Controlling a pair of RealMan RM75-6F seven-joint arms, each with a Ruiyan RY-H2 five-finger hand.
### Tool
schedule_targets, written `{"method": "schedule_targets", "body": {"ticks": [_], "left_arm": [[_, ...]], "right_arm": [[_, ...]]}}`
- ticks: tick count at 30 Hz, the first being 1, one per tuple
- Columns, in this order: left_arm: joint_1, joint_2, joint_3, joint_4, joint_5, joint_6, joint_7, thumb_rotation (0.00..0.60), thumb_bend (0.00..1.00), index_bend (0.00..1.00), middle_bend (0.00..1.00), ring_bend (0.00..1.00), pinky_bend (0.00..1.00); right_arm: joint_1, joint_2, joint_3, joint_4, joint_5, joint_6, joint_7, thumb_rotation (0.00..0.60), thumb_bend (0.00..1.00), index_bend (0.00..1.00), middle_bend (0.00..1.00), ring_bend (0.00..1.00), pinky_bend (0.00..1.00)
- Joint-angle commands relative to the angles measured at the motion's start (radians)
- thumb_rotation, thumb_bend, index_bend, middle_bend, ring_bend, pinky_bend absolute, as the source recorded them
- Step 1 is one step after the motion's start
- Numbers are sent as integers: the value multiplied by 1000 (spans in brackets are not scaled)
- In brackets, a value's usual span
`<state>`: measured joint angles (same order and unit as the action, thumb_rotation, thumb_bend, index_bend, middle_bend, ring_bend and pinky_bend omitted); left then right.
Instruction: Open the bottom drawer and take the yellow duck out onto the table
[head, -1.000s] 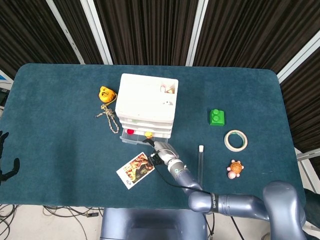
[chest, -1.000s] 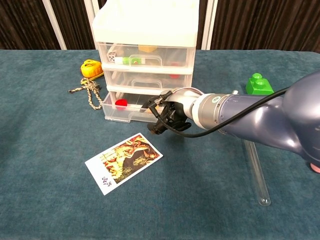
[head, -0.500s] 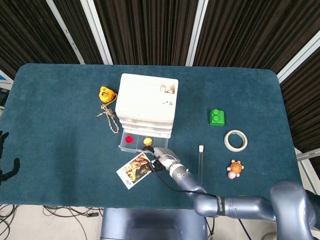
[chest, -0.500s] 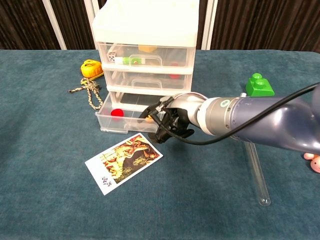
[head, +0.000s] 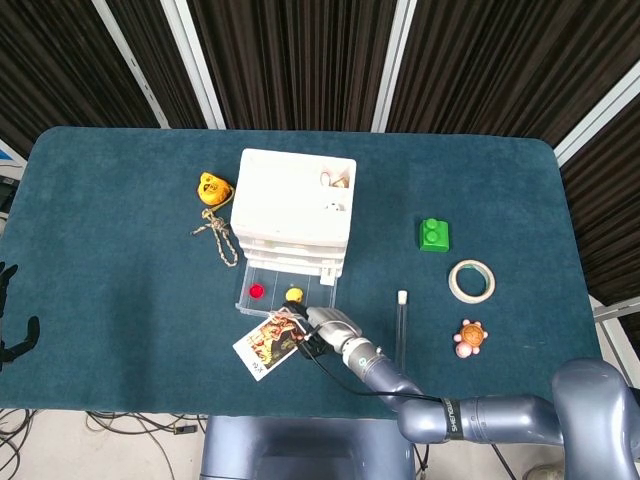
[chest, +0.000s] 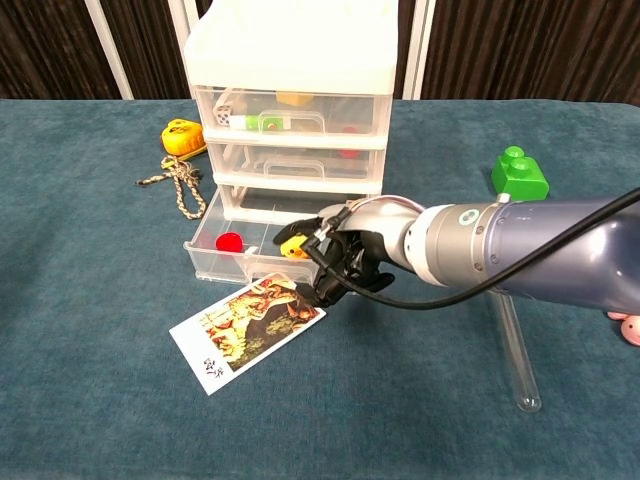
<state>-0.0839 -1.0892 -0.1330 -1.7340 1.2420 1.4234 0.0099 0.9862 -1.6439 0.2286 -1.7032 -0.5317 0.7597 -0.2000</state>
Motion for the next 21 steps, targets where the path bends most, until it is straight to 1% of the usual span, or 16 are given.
{"method": "schedule_targets", "body": {"ticks": [1,2,4,8,13,16,18,21], "left_arm": [[0,0,0,0,-1,0,-1,600,461,0,0,0,0],[0,0,-1,0,-1,-1,0,600,461,0,0,0,0],[0,1,0,-1,-2,-1,1,600,461,0,0,0,0],[0,1,0,-1,-2,-2,2,600,461,0,0,0,0],[0,2,1,-3,-4,-4,4,600,461,0,0,0,0],[-1,1,0,-3,-6,-4,5,600,461,0,0,0,0],[-1,1,0,-4,-8,-6,7,600,461,0,0,0,0],[-2,3,3,-8,-7,-11,8,600,461,0,0,0,0]], "right_arm": [[-5,9,2,-12,-14,4,12,600,420,0,937,1000,1000],[-9,15,2,-18,-19,-3,21,600,390,0,937,1000,1000],[-14,30,2,-29,-27,-25,38,600,364,0,937,1000,1000],[-32,77,17,-60,-58,-71,85,600,359,0,946,1000,1000],[-48,144,57,-89,-144,-71,114,600,339,26,958,1000,1000],[-31,171,72,-67,-188,-86,103,600,316,33,965,1000,1000],[-9,176,71,-30,-220,-79,73,600,314,59,967,1000,1000],[15,159,65,22,-249,-46,31,600,315,119,973,1000,1000]]}}
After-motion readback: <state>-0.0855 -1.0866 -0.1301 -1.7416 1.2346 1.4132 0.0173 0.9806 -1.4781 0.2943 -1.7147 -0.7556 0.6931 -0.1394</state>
